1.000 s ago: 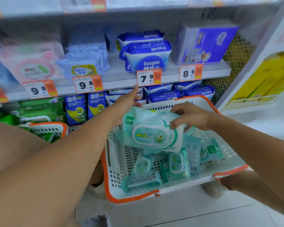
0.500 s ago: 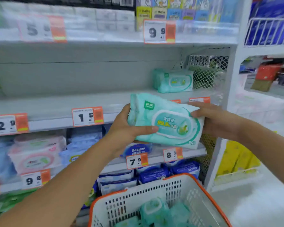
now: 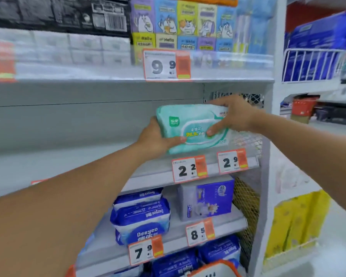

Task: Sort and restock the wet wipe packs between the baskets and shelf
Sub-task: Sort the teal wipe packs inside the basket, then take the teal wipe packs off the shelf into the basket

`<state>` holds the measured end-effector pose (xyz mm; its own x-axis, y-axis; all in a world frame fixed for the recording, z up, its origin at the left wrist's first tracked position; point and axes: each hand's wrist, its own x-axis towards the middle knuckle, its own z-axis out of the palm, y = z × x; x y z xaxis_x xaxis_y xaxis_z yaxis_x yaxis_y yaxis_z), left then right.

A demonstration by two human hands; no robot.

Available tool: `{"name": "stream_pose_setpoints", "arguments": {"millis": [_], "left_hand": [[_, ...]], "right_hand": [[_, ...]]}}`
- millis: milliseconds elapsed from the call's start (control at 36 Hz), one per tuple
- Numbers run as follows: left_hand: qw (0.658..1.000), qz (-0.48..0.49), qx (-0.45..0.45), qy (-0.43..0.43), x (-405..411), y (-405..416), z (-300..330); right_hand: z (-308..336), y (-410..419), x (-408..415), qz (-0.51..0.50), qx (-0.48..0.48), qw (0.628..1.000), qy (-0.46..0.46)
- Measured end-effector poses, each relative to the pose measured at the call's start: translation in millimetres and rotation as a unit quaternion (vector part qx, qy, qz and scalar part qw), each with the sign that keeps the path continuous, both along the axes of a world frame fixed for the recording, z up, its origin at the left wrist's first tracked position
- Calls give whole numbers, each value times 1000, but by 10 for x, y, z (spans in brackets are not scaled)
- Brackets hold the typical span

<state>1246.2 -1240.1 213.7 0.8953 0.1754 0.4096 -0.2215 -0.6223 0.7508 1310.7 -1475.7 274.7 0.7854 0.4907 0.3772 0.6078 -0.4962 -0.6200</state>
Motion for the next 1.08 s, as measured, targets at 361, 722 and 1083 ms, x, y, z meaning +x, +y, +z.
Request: {"name": "stream_pose_setpoints", "arguments": {"millis": [361,722,1083], "left_hand": [[926,9,269,266,1276,-246,-181],[892,42,365,262,1186,-75,-205],[989,-7,150,-9,-1423,-609,-2349]], "right_hand": [[-584,329,1145,-162,-298,930,-143],[-719,403,1234,-183,-232,939,-177],[-2494,568,-1239,-155,261,927,-222]]}}
